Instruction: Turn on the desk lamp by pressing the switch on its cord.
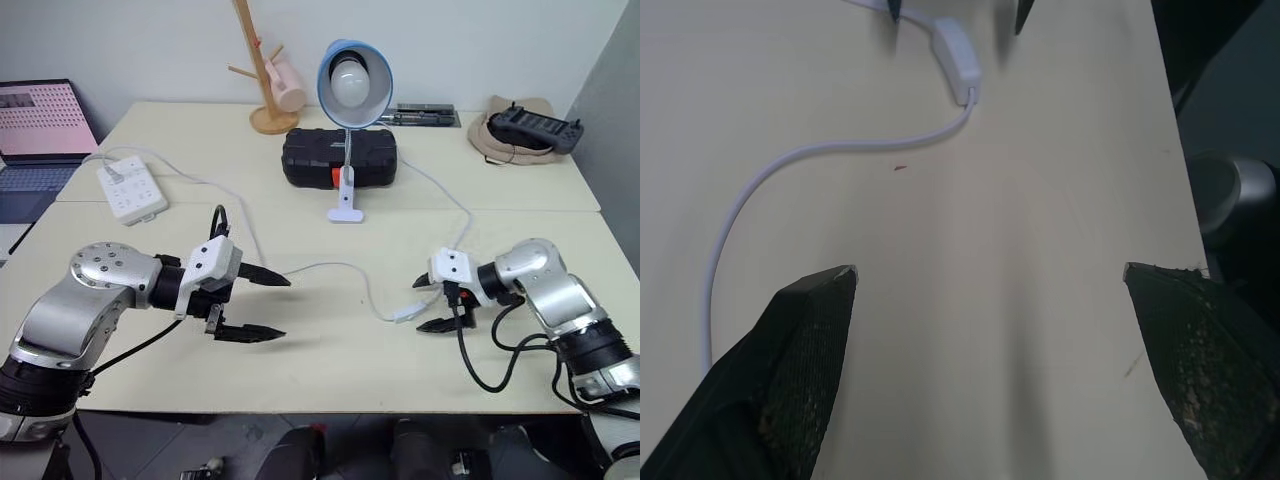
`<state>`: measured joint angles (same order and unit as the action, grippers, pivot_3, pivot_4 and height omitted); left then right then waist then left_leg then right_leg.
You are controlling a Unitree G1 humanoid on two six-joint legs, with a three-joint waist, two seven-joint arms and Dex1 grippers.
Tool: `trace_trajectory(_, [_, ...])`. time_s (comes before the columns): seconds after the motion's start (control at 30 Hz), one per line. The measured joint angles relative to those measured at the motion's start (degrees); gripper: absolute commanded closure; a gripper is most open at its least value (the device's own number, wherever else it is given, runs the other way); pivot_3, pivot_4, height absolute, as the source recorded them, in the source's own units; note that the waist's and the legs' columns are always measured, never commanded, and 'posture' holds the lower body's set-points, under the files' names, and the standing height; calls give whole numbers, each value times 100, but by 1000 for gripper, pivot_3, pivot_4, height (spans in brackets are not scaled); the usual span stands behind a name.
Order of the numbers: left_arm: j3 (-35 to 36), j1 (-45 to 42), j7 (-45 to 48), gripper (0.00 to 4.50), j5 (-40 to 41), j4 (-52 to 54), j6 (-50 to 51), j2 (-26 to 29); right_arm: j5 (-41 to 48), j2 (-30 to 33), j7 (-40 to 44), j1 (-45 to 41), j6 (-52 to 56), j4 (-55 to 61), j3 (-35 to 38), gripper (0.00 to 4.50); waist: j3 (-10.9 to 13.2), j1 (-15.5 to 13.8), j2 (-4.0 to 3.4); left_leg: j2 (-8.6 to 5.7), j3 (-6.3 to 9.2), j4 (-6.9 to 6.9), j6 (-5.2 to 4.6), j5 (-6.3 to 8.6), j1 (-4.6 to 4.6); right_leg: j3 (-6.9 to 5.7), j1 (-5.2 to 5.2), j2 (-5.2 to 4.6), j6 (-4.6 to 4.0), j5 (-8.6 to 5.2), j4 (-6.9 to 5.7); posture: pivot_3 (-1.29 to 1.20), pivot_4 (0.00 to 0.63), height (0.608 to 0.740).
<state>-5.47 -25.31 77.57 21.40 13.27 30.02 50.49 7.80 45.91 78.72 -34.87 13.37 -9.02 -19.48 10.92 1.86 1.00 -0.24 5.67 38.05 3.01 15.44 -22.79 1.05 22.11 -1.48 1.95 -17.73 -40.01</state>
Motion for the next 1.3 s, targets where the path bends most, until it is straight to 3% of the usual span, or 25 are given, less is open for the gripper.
trace_trajectory(0.1, [0, 0, -51, 44, 39, 10, 89, 92, -77, -112, 22, -9, -59, -208, -1, 0, 0, -2, 0, -1, -1, 0, 0, 0, -1, 1, 0, -4, 0, 0, 1, 0, 150, 740])
trace_trajectory(0.2, [1, -1, -55, 0, 123, 65, 138, 109, -99, -122, 121, -9, -60, -248, -2, 526, 0, -3, 0, 0, 0, 0, 0, 0, -1, 0, 0, -3, 0, 0, 1, 0, 150, 740])
trace_trajectory(0.7, [-14, -140, -124, 0, 257, 86, 251, 109, -98, -69, 296, 22, -11, -247, 6, 4127, 0, -2, 0, -3, -1, 0, 0, 0, 1, 1, 0, -1, 0, 0, 0, 0, 150, 740])
trace_trajectory(0.93, [-30, -142, -208, 0, 268, 85, 254, 102, 22, -89, 283, 54, 369, -171, 86, 4132, 0, -3, 0, -3, 0, 0, 0, 0, 0, 1, 0, -1, 0, 0, 0, 0, 150, 740])
trace_trajectory(1.17, [853, -379, -1335, 0, 1798, 38, 2183, -826, 1723, -846, -782, -164, 3490, 671, 1476, 4132, 0, -4, 0, 6, 42, 2, 0, 0, -2, -4, 0, -8, -1, 0, -6, 0, 150, 740])
trace_trajectory(1.3, [1364, -379, -2191, 0, 2623, 41, 3094, -1458, 2451, -1025, -1330, -118, 4656, 1061, 2092, 4132, 0, -14, 1, -1, 44, 4, 0, 0, -7, -5, -2, -27, 0, 1, -2, 0, 150, 740])
